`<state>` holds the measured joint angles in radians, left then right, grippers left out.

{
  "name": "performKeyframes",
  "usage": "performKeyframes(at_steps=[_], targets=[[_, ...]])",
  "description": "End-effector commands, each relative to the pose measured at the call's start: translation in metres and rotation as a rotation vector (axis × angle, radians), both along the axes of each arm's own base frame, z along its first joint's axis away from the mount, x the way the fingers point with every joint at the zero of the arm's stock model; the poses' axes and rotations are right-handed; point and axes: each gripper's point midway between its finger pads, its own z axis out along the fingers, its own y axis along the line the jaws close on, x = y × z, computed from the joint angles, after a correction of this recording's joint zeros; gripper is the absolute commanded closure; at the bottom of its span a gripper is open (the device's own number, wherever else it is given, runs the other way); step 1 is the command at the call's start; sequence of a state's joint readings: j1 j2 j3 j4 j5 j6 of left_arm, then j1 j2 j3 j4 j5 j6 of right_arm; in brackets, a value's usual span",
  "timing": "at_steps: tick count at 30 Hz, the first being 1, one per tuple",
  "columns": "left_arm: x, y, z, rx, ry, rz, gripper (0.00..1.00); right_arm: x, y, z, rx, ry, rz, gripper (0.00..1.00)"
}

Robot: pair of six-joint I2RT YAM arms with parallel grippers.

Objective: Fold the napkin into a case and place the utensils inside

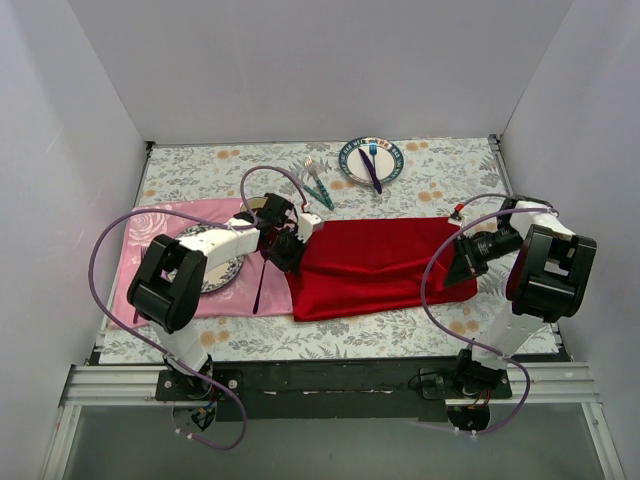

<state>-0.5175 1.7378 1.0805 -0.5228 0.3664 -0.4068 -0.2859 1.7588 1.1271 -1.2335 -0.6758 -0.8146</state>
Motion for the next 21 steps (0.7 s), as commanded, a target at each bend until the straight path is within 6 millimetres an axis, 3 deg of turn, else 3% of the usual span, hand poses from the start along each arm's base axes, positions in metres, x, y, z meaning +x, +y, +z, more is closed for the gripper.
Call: performKeyframes(at_steps=[1,3,12,17,18,19,21], targets=[[0.011,-0.009,0.035,-0.063,-0.080,-0.001,1.00,0.006,-0.011,0.022,-0.032,-0.050,-0.002,0.90],[0.012,-0.010,0.039,-0.068,-0.092,-0.002,1.00,0.007,-0.020,0.025,-0.075,-0.077,0.006,0.99],[0.012,-0.007,0.060,-0.087,-0.144,-0.011,1.00,0.026,-0.062,0.050,-0.306,-0.270,0.102,0.98],[0.001,-0.008,0.063,-0.109,-0.135,-0.061,1.00,0.017,-0.074,0.045,-0.371,-0.291,0.192,0.82],[-0.002,-0.010,0.065,-0.122,-0.133,-0.070,1.00,0.016,-0.073,0.045,-0.367,-0.298,0.200,0.85],[-0.003,-0.010,0.066,-0.128,-0.132,-0.076,1.00,0.016,-0.071,0.046,-0.362,-0.304,0.199,0.95],[-0.005,-0.011,0.066,-0.133,-0.128,-0.077,1.00,0.018,-0.069,0.048,-0.351,-0.316,0.195,0.99]])
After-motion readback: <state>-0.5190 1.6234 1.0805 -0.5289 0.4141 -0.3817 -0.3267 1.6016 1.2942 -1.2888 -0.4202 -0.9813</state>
